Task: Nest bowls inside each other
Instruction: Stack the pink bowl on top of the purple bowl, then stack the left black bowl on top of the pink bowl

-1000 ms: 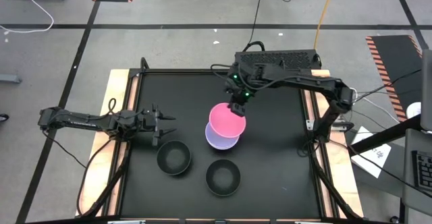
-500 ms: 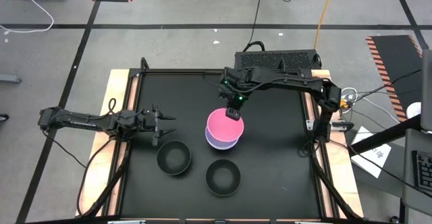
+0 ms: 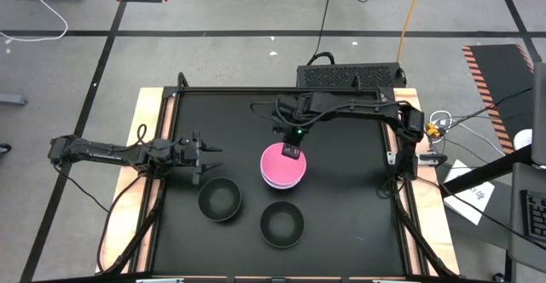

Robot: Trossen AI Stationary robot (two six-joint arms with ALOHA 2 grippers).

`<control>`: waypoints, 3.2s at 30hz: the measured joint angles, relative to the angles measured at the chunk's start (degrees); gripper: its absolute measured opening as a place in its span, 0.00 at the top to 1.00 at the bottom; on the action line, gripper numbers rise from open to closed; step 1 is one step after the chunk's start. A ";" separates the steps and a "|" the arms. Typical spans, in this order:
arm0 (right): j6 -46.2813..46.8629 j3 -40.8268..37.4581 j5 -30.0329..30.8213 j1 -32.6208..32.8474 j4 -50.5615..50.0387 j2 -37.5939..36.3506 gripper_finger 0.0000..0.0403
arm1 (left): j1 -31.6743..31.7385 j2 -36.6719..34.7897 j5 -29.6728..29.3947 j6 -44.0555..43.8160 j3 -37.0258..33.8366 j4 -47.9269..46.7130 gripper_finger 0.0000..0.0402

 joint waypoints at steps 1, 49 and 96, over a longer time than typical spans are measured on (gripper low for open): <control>-0.01 0.00 -0.02 0.14 -0.10 0.50 1.00 | -0.02 0.01 0.08 -0.01 0.00 -0.02 0.46; 0.93 -0.11 8.65 2.55 2.76 1.15 0.63 | -0.02 0.00 0.52 -0.82 -0.02 -1.88 0.46; 2.92 -69.24 6.08 2.77 35.23 -86.83 0.62 | -0.04 0.00 0.49 -0.16 -0.02 -0.05 0.46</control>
